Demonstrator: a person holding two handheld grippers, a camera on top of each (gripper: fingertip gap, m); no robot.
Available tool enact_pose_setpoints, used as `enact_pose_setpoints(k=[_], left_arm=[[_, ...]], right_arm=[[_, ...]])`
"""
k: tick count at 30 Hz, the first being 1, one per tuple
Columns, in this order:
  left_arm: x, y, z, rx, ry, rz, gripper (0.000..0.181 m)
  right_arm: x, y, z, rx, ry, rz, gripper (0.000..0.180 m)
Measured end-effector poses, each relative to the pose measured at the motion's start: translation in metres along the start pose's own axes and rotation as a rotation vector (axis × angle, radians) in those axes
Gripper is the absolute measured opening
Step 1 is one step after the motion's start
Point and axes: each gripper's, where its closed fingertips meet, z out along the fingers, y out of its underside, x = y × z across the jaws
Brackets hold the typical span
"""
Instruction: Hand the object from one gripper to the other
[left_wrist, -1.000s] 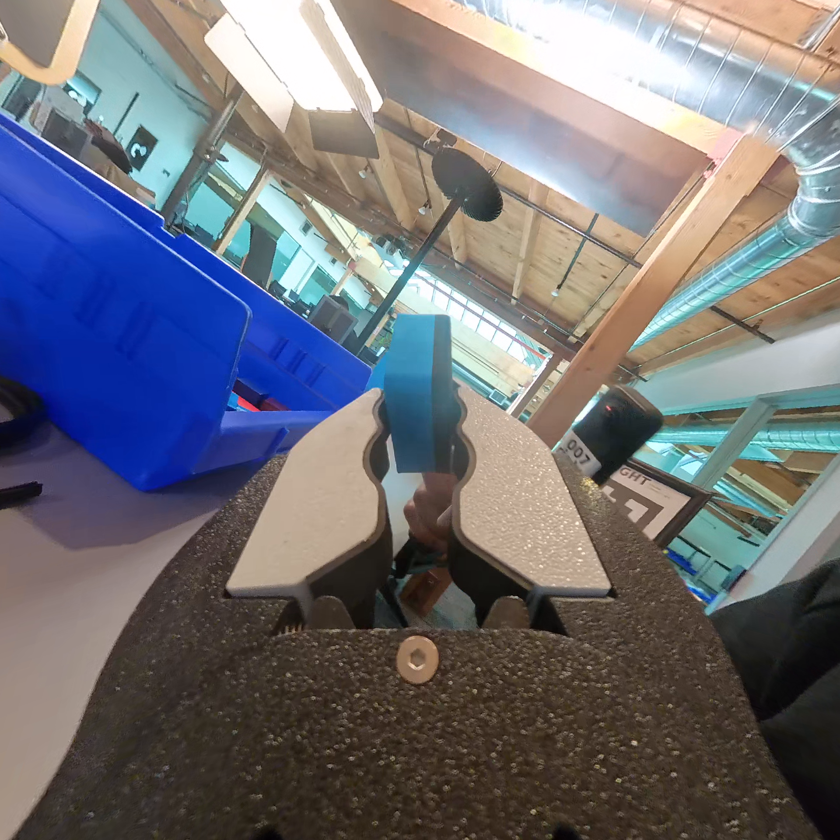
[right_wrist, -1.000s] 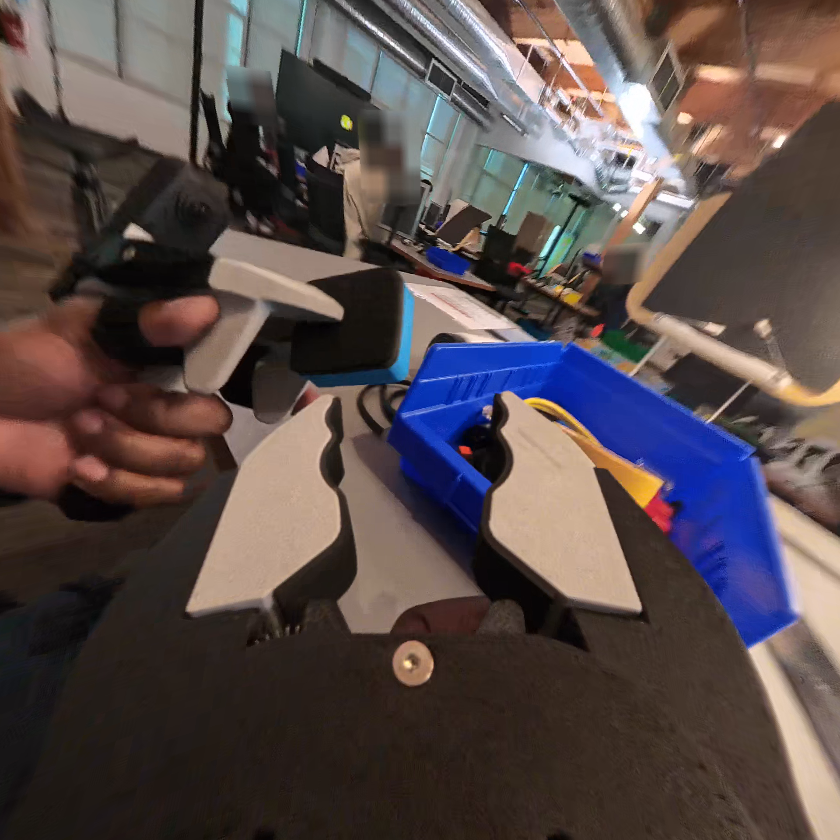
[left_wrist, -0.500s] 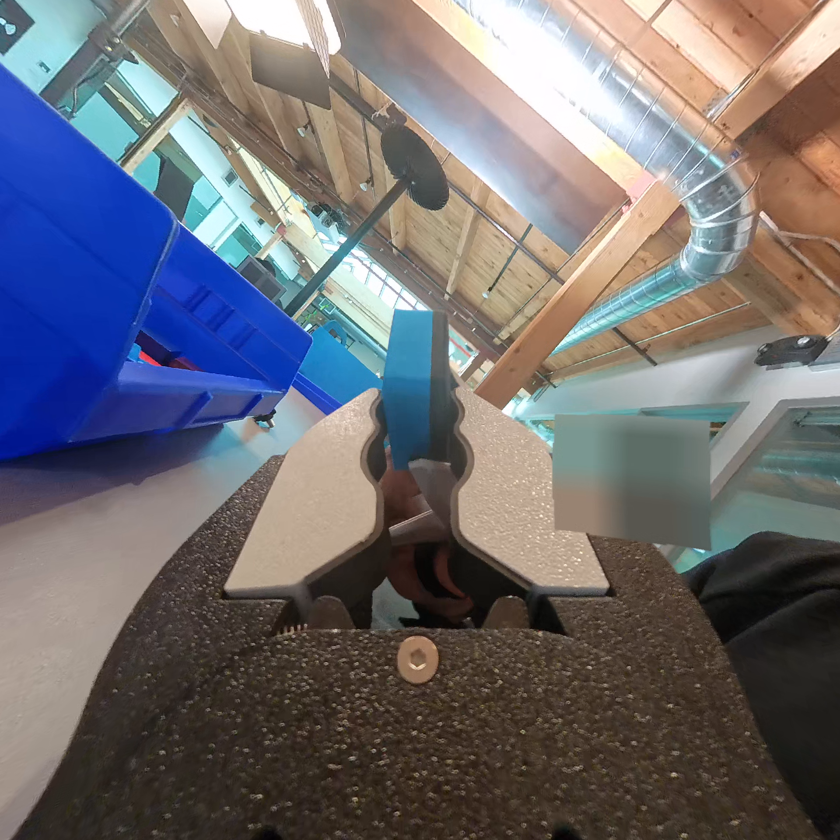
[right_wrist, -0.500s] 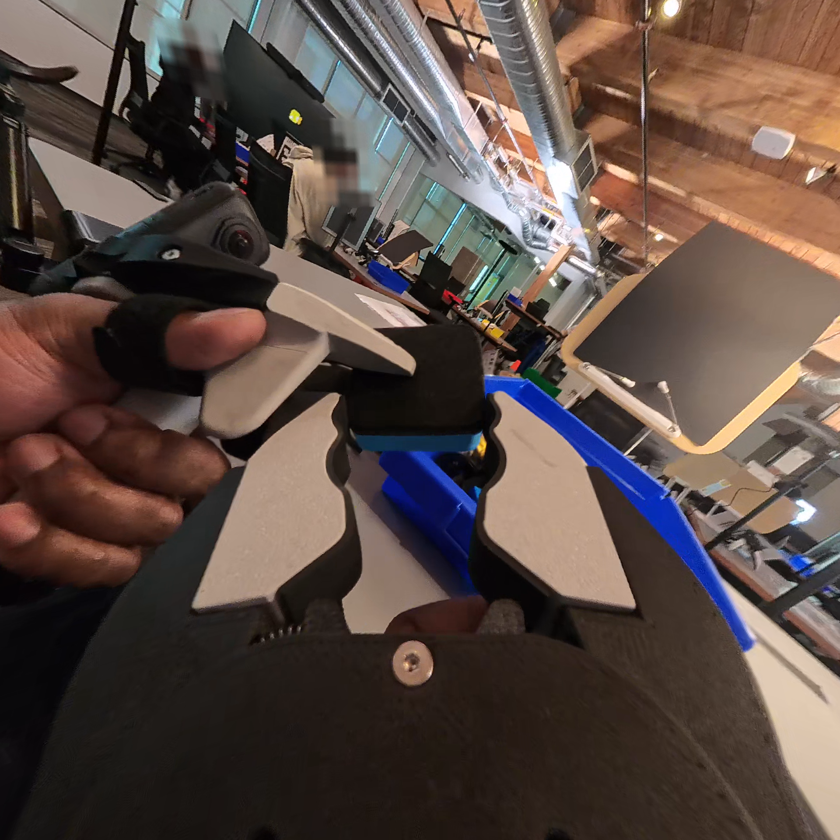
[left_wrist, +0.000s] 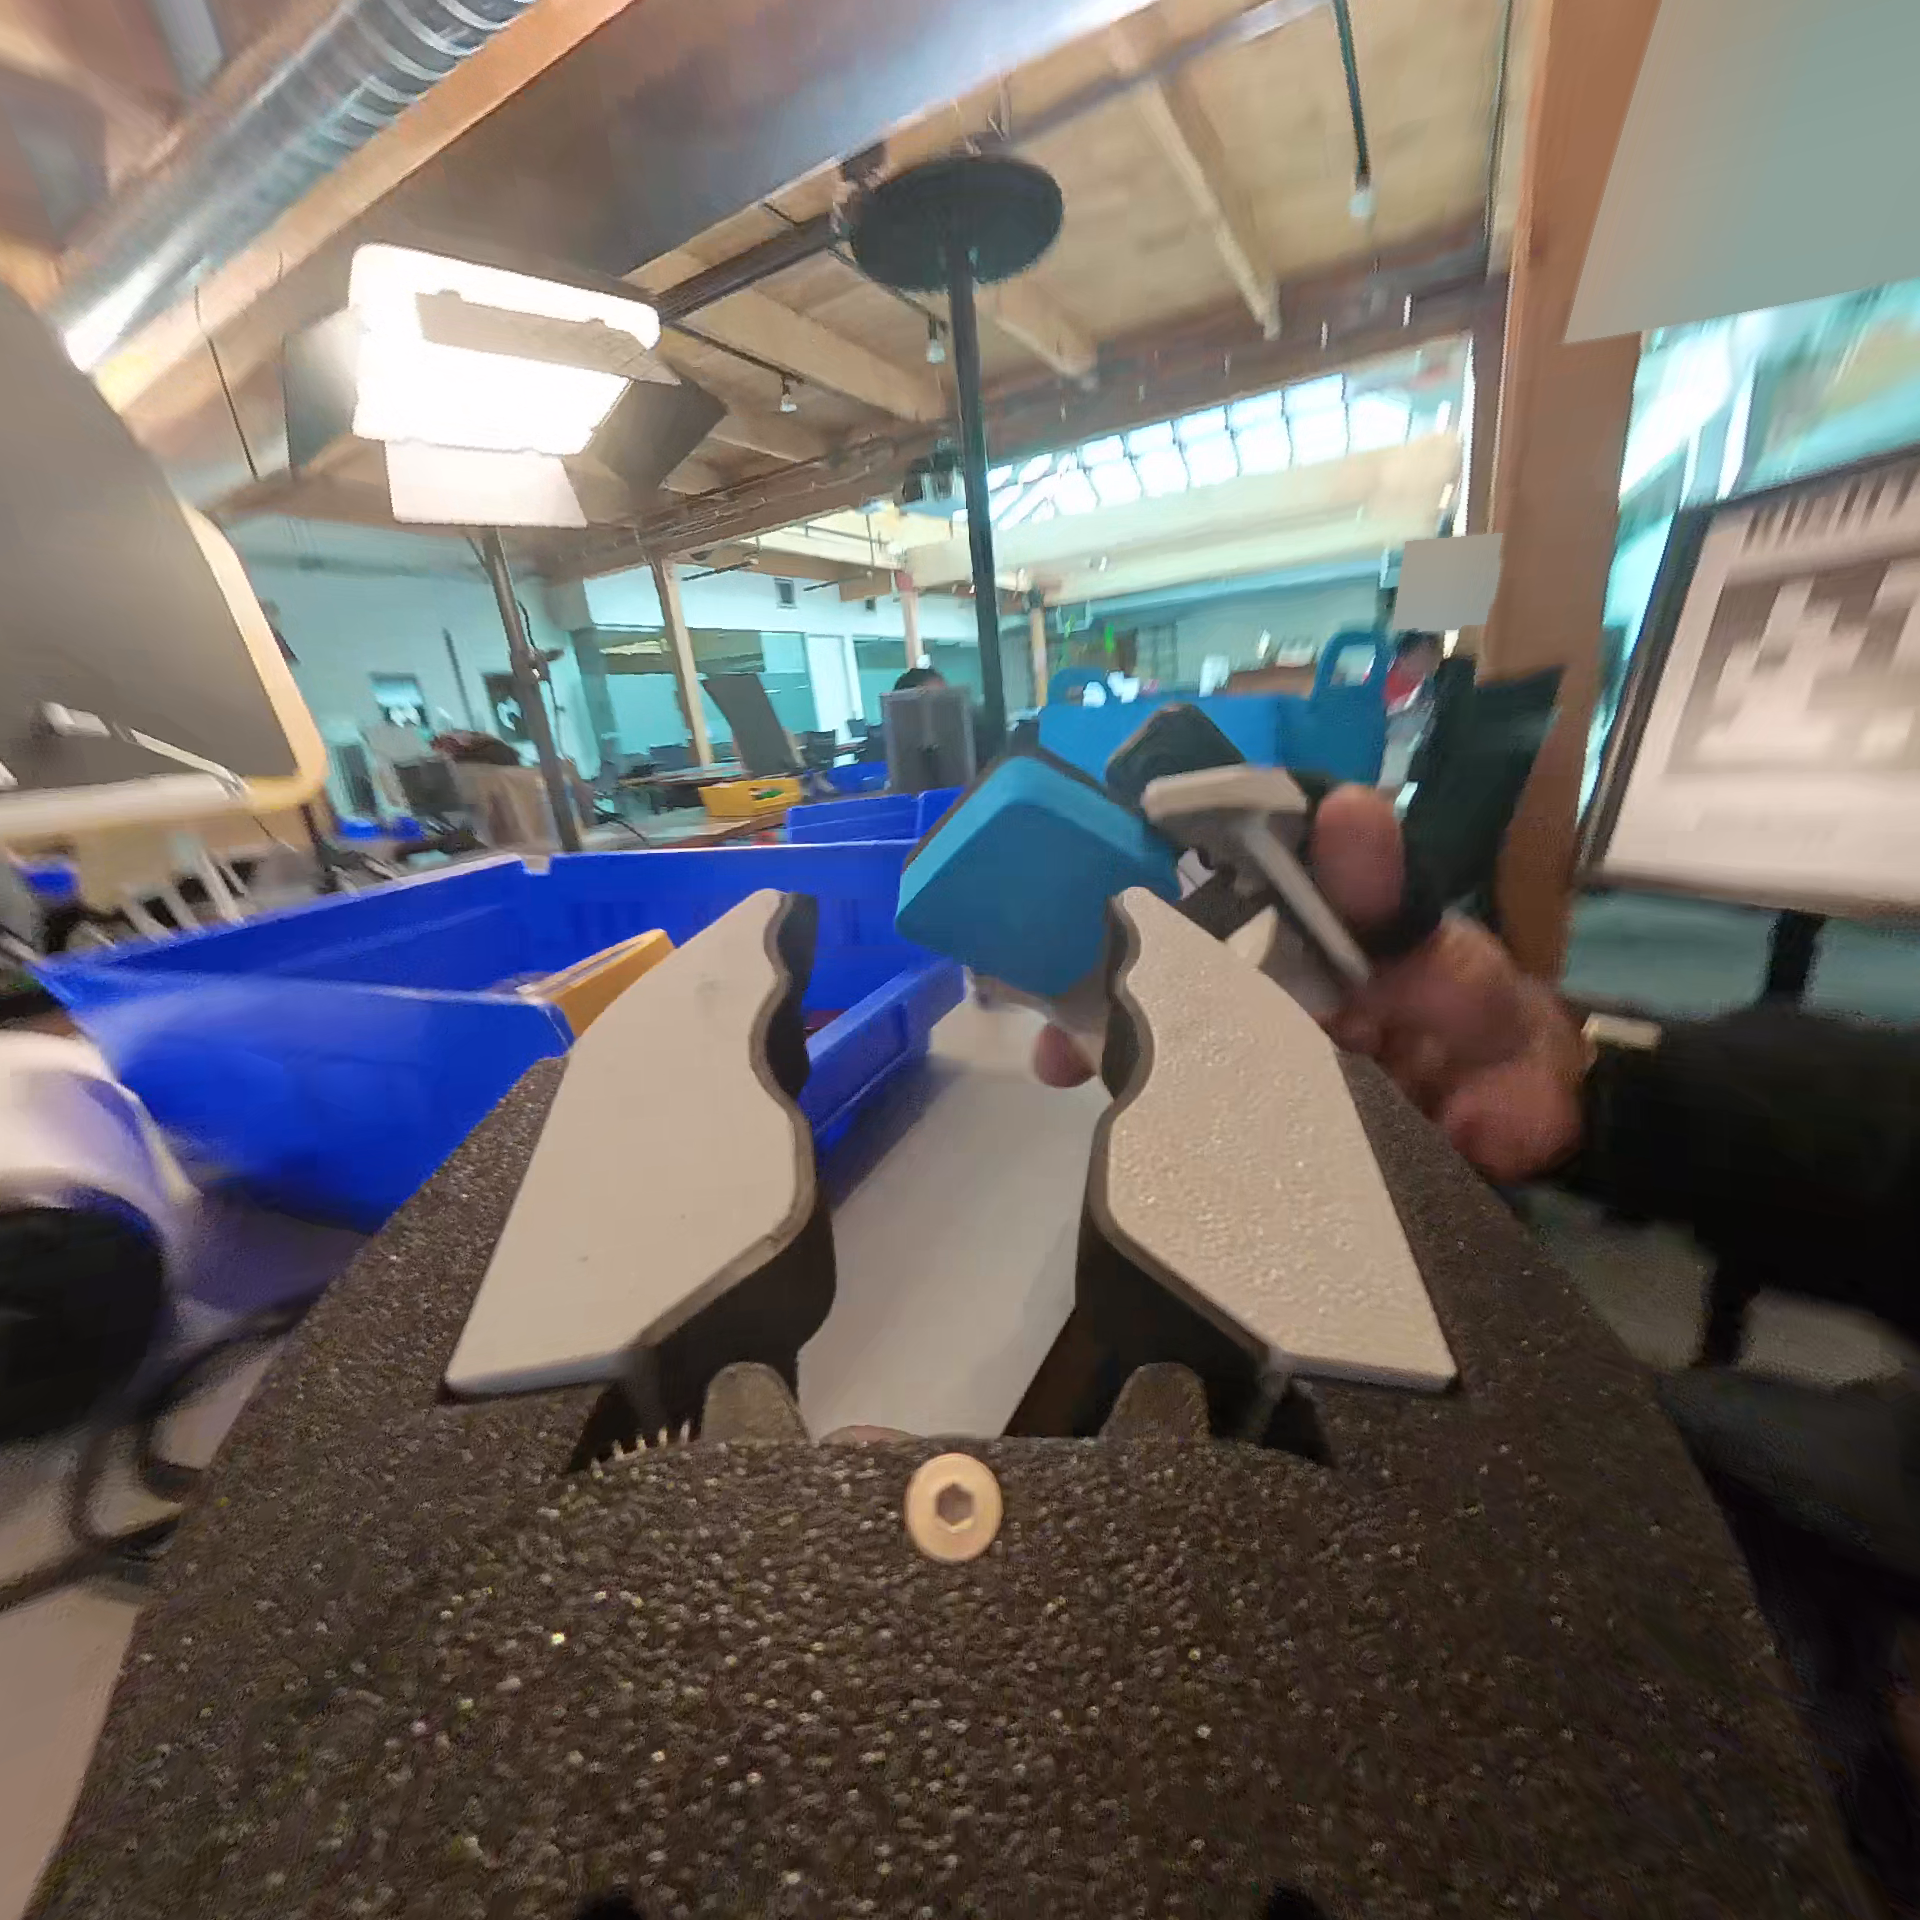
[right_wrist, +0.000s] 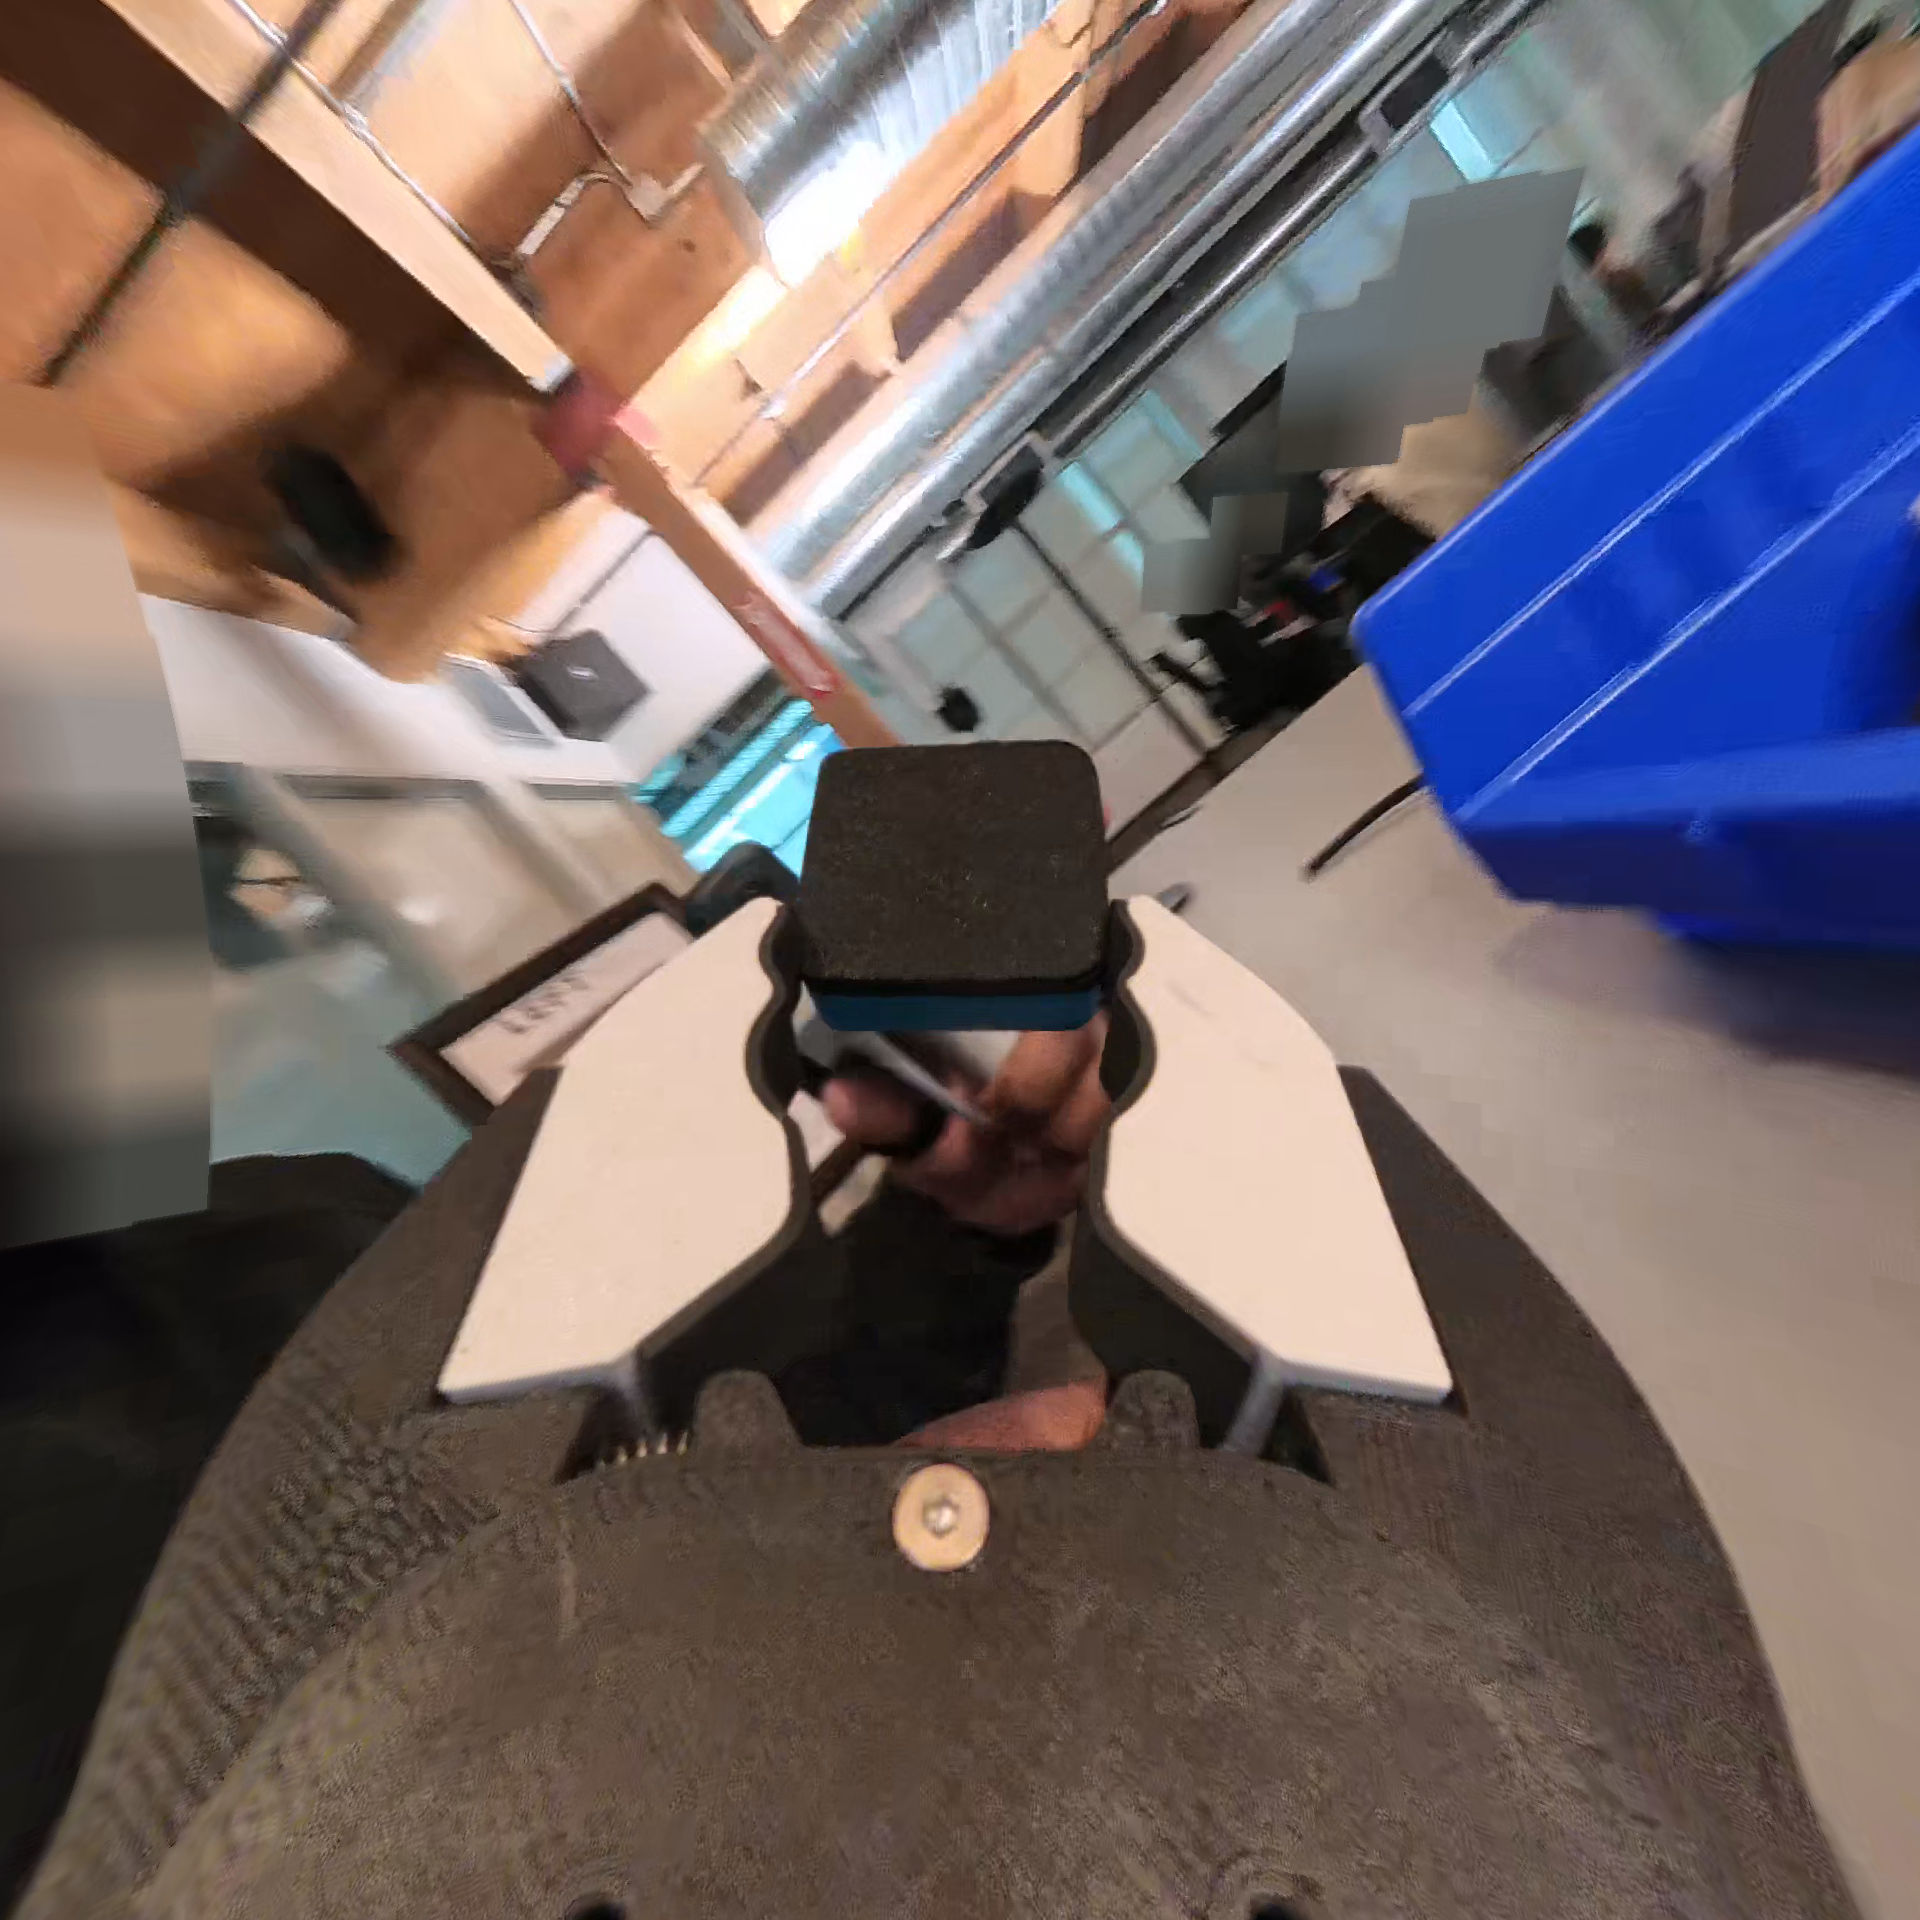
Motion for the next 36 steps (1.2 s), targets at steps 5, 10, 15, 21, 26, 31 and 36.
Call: enact_pose_setpoints(k=[5, 10, 15, 21, 26, 31, 36], left_arm=[[0.024, 0.007, -0.004, -0.078, 0.038, 0.403, 0.056], [0.052, 0.022, -0.005, -0.148, 0.193, 0.497, 0.056], [0.073, 0.042, -0.002, -0.215, 0.314, 0.466, 0.035], [0.053, 0.068, 0.017, -0.371, 0.215, 0.239, 0.029], [0.056, 0.064, 0.03, -0.328, 0.247, -0.148, 0.028], [0.054, 0.06, 0.036, -0.26, 0.249, -0.288, 0.028], [0.066, 0.055, 0.032, -0.229, 0.326, -0.288, 0.028]], right_arm=[[-0.009, 0.037, -0.003, -0.212, -0.063, 0.116, 0.056], [-0.015, 0.062, -0.013, -0.404, -0.052, 0.094, 0.056], [-0.016, 0.071, -0.022, -0.504, -0.03, 0.041, 0.056], [0.019, 0.027, -0.037, -0.327, 0.263, -0.414, 0.053], [0.004, 0.01, -0.048, -0.255, 0.283, -0.739, 0.053], [0.0, 0.02, -0.05, -0.329, 0.233, -0.772, 0.054], [-0.001, 0.032, -0.051, -0.41, 0.191, -0.736, 0.038]])
